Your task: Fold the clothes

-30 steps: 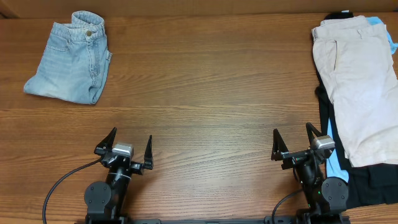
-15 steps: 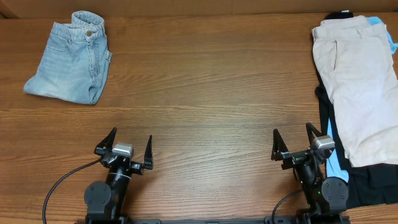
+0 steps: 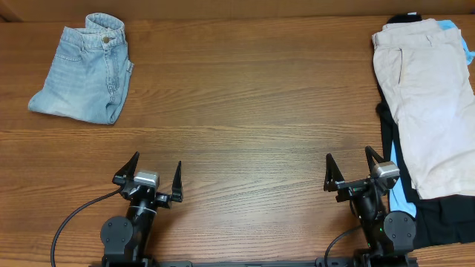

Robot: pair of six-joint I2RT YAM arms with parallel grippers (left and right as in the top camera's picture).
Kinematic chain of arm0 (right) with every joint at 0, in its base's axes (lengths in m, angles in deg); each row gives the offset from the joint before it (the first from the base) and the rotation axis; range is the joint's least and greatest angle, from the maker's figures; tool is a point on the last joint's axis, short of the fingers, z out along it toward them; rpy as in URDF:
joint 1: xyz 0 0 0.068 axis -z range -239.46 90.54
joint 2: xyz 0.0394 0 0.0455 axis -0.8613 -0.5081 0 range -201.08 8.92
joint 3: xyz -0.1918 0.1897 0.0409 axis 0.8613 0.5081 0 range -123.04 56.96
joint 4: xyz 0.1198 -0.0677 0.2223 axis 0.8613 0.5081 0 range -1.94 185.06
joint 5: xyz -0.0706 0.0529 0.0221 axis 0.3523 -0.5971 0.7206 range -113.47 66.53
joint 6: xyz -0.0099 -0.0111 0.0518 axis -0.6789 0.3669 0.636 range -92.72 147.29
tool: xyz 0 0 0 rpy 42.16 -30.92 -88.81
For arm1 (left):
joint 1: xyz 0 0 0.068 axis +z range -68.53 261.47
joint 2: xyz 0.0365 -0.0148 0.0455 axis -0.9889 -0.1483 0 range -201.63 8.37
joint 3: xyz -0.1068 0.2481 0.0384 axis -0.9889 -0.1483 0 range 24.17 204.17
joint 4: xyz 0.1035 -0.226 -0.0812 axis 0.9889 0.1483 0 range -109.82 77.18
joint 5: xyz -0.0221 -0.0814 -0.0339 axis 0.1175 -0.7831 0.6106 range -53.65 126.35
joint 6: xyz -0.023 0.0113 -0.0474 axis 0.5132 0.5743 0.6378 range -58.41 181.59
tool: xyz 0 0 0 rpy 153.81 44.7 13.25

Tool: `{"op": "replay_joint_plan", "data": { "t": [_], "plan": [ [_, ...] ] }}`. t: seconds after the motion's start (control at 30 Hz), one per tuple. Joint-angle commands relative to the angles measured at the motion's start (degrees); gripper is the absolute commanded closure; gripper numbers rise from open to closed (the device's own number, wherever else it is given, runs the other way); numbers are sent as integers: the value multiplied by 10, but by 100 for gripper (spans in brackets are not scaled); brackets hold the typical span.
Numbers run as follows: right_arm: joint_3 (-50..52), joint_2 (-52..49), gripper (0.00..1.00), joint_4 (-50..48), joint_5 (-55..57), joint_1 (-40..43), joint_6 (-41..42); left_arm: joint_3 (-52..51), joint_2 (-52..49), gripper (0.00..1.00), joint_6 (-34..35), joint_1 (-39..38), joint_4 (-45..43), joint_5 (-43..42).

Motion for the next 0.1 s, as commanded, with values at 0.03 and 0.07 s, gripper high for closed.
{"op": "replay_joint_plan", "data": {
  "t": [0.03,0.07],
  "plan": [
    [6,5,0,-3,1,-4,-2,-3,7,0,7,-4,0,6],
    [6,5,0,-3,1,-4,-2,-3,7,0,7,-4,0,6]
  ]
}}
